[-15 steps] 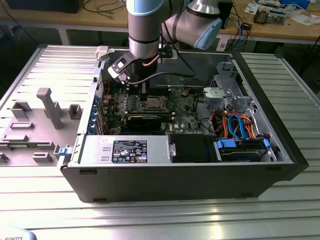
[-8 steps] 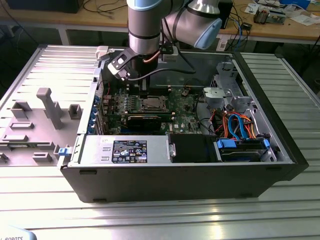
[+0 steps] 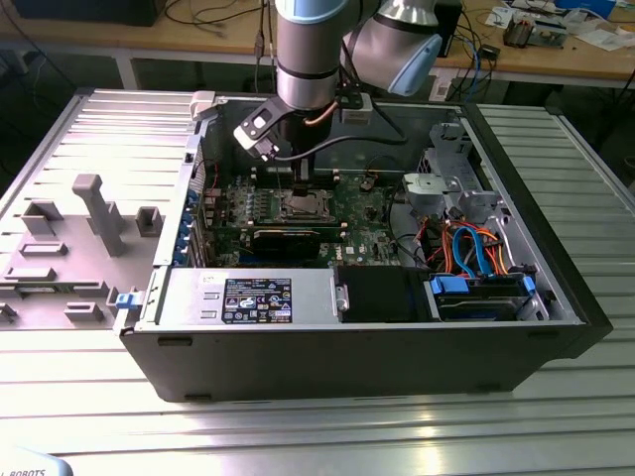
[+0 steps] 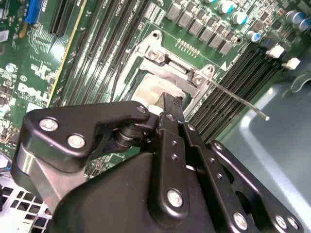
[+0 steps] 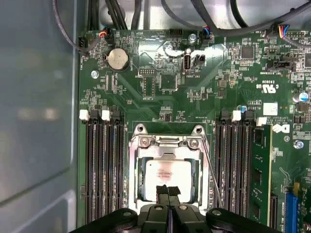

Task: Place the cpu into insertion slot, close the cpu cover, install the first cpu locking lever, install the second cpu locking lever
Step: 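Close the cpu cover, then install the first cpu locking lever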

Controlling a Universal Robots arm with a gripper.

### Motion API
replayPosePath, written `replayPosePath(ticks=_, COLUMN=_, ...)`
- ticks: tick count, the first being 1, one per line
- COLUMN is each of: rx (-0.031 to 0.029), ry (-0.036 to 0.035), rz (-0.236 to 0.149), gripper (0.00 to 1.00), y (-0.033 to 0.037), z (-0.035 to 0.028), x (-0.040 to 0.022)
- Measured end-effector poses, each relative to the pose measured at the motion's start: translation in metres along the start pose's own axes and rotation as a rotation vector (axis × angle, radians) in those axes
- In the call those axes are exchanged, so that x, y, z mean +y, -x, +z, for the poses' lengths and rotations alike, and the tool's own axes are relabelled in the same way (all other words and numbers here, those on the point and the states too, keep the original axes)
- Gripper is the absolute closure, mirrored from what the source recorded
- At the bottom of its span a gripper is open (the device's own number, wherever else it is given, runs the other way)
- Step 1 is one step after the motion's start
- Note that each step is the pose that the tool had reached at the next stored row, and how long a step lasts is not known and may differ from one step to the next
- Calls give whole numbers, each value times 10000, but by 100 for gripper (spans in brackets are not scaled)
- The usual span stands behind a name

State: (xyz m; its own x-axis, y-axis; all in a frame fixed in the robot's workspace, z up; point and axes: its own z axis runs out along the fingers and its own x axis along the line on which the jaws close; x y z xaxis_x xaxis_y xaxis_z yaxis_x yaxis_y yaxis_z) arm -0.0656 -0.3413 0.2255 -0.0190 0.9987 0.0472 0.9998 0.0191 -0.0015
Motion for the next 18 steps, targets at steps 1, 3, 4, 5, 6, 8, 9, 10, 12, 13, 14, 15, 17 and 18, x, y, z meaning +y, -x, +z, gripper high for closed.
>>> replayPosePath(ticks=1, rx=-1, ry=0, rz=1, gripper=89, y=0, z=0, x=0)
replayPosePath(ticks=3, rx=0, ry=0, rz=0, gripper=89, y=0, z=0, x=11)
replayPosePath(ticks=4, rx=0, ry=-1, rz=0, gripper=89, y=0, z=0, x=18)
replayPosePath(ticks=5, rx=-1, ry=0, rz=-1, gripper=89, y=0, z=0, x=18)
replayPosePath(ticks=6, rx=0, ry=0, rz=0, gripper=89, y=0, z=1, x=19)
replayPosePath(ticks=8, rx=0, ry=0, rz=0, gripper=89, y=-1, z=-2, x=20)
replayPosePath(ticks=9, rx=-1, ry=-1, rz=0, gripper=89, y=-1, z=-6, x=20)
replayPosePath(ticks=10, rx=-1, ry=-1, rz=0, gripper=89, y=-1, z=-12, x=20)
replayPosePath(ticks=12, rx=-1, ry=0, rz=0, gripper=89, y=-1, z=-25, x=20)
replayPosePath(ticks=13, rx=-1, ry=-1, rz=-1, gripper=89, y=-2, z=-34, x=20)
replayPosePath(ticks=14, rx=0, ry=-1, rz=0, gripper=89, y=-2, z=-39, x=19)
replayPosePath(ticks=15, rx=0, ry=-1, rz=0, gripper=89, y=-2, z=-45, x=20)
replayPosePath(ticks=17, rx=0, ry=0, rz=0, gripper=89, y=-3, z=-61, x=20)
replayPosePath(ticks=18, rx=0, ry=0, rz=0, gripper=89, y=-3, z=-65, x=20)
